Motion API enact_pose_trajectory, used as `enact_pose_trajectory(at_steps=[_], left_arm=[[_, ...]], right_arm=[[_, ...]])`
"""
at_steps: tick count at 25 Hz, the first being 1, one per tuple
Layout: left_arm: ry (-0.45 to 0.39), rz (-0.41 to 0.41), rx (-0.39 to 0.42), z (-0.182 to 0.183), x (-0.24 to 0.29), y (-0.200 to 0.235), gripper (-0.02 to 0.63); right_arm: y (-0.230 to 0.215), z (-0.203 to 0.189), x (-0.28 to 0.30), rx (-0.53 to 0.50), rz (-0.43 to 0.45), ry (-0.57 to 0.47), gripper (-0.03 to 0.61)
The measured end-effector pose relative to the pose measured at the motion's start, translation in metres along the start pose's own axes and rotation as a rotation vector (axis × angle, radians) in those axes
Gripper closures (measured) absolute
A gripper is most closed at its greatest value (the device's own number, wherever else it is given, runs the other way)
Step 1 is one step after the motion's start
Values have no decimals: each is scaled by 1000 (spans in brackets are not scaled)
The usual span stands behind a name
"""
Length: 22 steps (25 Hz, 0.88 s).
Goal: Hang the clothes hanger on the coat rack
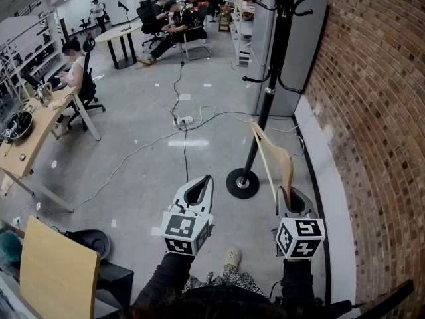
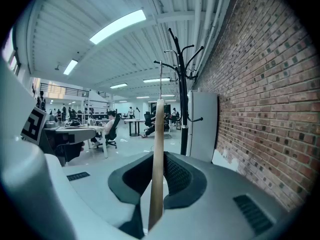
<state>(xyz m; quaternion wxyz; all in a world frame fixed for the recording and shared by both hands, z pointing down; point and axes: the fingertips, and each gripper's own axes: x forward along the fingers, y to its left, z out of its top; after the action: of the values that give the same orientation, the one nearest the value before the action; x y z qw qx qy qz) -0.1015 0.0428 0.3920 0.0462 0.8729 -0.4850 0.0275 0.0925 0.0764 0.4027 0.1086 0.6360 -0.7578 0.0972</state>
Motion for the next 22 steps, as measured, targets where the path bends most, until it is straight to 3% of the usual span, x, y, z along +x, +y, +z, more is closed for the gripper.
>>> enact_pose_trajectory(at_steps=[22], left_arm=[[5,50,20,18,147,22,605]], right_arm=[[-74,27,139,-19,76,35,520]])
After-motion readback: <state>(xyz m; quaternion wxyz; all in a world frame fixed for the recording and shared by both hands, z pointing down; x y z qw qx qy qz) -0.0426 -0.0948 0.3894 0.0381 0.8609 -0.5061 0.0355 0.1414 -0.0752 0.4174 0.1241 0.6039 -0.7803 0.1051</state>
